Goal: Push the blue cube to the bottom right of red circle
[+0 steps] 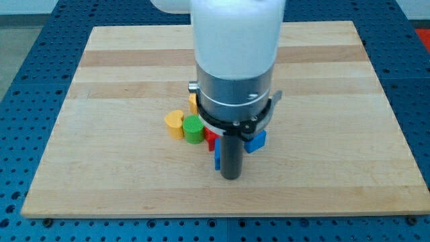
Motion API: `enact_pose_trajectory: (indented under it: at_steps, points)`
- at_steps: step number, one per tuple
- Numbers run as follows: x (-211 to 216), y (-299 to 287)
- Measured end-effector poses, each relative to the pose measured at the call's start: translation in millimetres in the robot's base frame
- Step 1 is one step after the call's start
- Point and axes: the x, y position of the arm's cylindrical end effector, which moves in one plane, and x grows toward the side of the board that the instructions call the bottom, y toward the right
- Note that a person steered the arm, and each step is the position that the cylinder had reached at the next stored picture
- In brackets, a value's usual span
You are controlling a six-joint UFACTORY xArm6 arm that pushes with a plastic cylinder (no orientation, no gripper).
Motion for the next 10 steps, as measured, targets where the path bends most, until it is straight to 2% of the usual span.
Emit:
enact_pose_trajectory:
  at_steps: [3, 5, 8, 10]
  points:
    - [-52.7, -37.3]
    - [-53.6, -40.0]
    - [-53.6, 25.0]
    - [-53.6, 44.2]
